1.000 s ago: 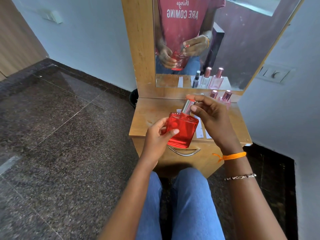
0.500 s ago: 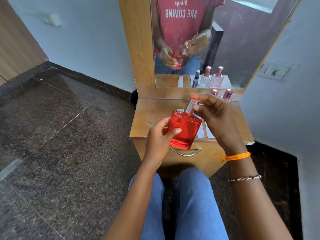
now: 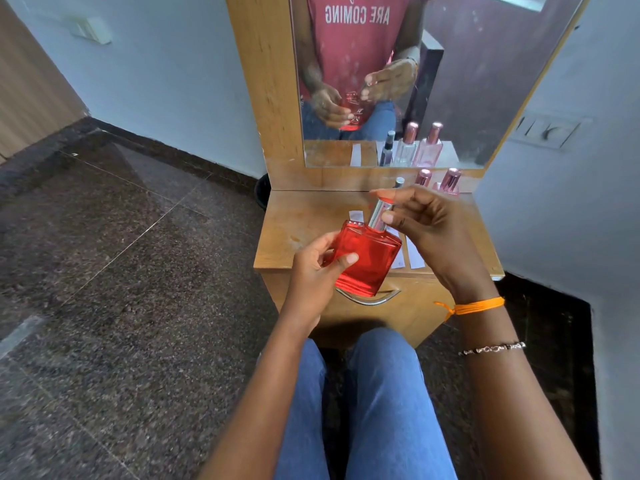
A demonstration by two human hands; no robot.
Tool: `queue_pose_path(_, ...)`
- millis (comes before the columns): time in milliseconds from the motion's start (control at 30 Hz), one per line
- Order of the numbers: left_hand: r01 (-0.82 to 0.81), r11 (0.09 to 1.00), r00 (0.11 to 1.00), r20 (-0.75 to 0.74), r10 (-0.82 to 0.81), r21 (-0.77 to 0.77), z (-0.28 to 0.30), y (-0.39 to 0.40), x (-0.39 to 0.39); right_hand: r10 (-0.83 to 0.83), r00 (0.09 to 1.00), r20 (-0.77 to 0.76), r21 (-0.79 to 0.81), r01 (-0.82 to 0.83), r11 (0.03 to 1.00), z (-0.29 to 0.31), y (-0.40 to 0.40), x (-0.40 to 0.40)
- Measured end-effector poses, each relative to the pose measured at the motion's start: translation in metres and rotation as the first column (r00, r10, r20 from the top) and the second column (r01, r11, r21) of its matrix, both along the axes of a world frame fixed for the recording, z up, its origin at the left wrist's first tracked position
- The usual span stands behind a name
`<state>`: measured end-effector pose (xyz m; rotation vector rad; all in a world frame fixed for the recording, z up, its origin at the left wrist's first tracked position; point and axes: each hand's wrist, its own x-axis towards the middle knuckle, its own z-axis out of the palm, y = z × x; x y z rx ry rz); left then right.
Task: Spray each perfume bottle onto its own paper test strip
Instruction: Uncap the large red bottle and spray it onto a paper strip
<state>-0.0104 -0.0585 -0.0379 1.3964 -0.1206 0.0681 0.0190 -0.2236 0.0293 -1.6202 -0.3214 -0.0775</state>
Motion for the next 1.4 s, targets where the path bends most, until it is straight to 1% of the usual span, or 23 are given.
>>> queue_pose_path(100,-0.027,1.000,0.999,-0.017,0.027,-0.012,-0.002,-0.003,-0.001,-0.057,0.998,0.020,-0.024,0.058,0.998,0.001,0.003,0.000)
queue_pose_path(233,-0.051,0.999,0.999,-0.011,0.051,-0.003,-0.004,-0.007,-0.001,-0.162,0.986,0.034,-0.013,0.163,0.987,-0.001,0.006,-0.003)
queue_pose_path(300,-0.062,0.998,0.998,-0.011,0.062,0.017,-0.006,-0.009,-0.001,-0.233,0.972,0.040,-0.049,0.235,0.971,-0.004,0.008,-0.005)
queue_pose_path(367,-0.048,0.999,0.999,-0.018,0.048,0.017,-0.009,-0.009,-0.002,-0.271,0.962,0.044,-0.090,0.274,0.957,-0.005,0.009,-0.007)
queue_pose_path(433,-0.017,1.000,0.999,-0.031,0.017,0.005,-0.010,-0.008,-0.003,-0.252,0.966,0.060,-0.154,0.258,0.954,-0.004,0.007,-0.008)
queue_pose_path(500,0.018,1.000,0.999,-0.044,-0.018,-0.019,-0.009,-0.005,-0.002,-0.170,0.984,0.055,-0.188,0.178,0.966,-0.001,0.003,-0.007)
queue_pose_path(533,0.038,0.998,0.998,-0.045,-0.040,-0.044,-0.008,-0.004,-0.002,-0.097,0.995,0.031,-0.165,0.101,0.981,0.001,0.001,-0.006)
queue_pose_path(600,0.093,0.989,0.994,-0.044,-0.099,-0.112,-0.005,-0.001,-0.002,0.067,0.997,-0.031,-0.048,-0.068,0.997,0.005,-0.002,-0.006)
queue_pose_path(633,0.120,0.983,0.991,-0.044,-0.128,-0.142,-0.004,0.001,-0.002,0.118,0.992,-0.053,0.015,-0.117,0.993,0.005,-0.002,-0.006)
queue_pose_path(667,0.136,0.978,0.989,-0.040,-0.144,-0.158,-0.003,0.001,-0.002,0.130,0.989,-0.064,0.059,-0.127,0.990,0.005,-0.001,-0.005)
queue_pose_path(733,0.120,0.982,0.992,-0.027,-0.125,-0.146,0.000,0.002,-0.001,0.079,0.994,-0.080,0.116,-0.069,0.991,0.003,0.003,-0.005)
queue_pose_path(833,0.047,0.994,0.999,-0.009,-0.048,-0.095,-0.001,0.000,0.000,-0.018,0.995,-0.095,0.134,0.031,0.990,0.002,0.010,-0.007)
queue_pose_path(967,-0.021,0.998,1.000,0.000,0.021,-0.062,-0.008,-0.006,-0.004,-0.148,0.986,-0.078,0.040,0.151,0.988,0.002,0.015,-0.012)
queue_pose_path(1033,-0.039,0.998,0.999,0.018,0.040,-0.044,-0.008,-0.009,-0.004,-0.160,0.985,-0.061,-0.015,0.159,0.987,0.002,0.016,-0.013)
queue_pose_path(1133,-0.066,0.998,0.997,0.040,0.066,-0.015,-0.005,-0.008,-0.002,-0.091,0.992,-0.087,-0.079,0.084,0.993,0.001,0.009,-0.014)
queue_pose_path(1267,-0.083,0.996,0.995,0.058,0.084,-0.018,-0.001,-0.004,0.005,-0.011,0.997,-0.074,-0.296,-0.011,0.955,0.001,0.005,-0.006)
queue_pose_path(1400,-0.125,0.992,0.991,0.046,0.125,-0.012,0.004,-0.002,0.010,0.028,0.996,-0.087,-0.355,-0.057,0.933,0.006,0.006,0.006)
